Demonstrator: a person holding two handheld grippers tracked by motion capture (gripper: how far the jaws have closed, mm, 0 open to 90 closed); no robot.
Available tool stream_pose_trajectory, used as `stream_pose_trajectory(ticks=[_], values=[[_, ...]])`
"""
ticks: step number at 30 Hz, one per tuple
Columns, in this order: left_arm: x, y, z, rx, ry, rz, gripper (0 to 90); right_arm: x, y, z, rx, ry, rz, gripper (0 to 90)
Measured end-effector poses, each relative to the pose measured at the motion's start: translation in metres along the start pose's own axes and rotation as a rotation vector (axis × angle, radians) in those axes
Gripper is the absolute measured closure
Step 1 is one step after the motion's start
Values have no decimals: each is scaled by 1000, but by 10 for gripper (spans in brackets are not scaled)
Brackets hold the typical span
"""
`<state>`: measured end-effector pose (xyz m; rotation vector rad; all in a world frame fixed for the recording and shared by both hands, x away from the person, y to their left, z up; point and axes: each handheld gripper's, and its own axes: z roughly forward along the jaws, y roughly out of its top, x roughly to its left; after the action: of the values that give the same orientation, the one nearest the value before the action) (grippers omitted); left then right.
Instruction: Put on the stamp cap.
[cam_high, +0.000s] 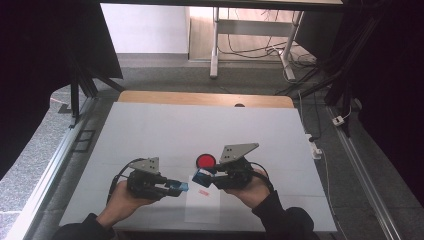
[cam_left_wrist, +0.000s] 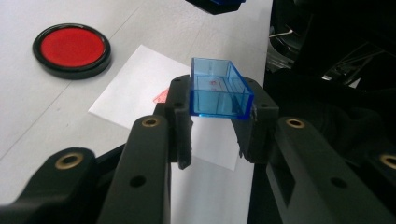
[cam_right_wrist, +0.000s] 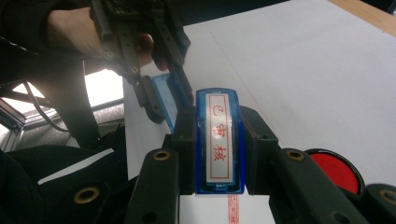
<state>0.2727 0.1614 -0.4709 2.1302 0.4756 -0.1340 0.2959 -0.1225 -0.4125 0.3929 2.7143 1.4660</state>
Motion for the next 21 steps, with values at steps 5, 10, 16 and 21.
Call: stream_pose_trajectory(ticks=[5, 10, 16, 21], values=[[5, 5, 8, -4, -37, 28, 687, 1, 1, -1, -16, 7, -17, 711], [7, 10, 16, 0, -61, 75, 689, 3, 2, 0, -26, 21, -33, 712], [9, 14, 23, 2, -93, 121, 690, 6, 2, 2, -38, 54, -50, 712], [11, 18, 27, -3, -140, 134, 690, 8, 2, 4, -33, 79, -55, 711]])
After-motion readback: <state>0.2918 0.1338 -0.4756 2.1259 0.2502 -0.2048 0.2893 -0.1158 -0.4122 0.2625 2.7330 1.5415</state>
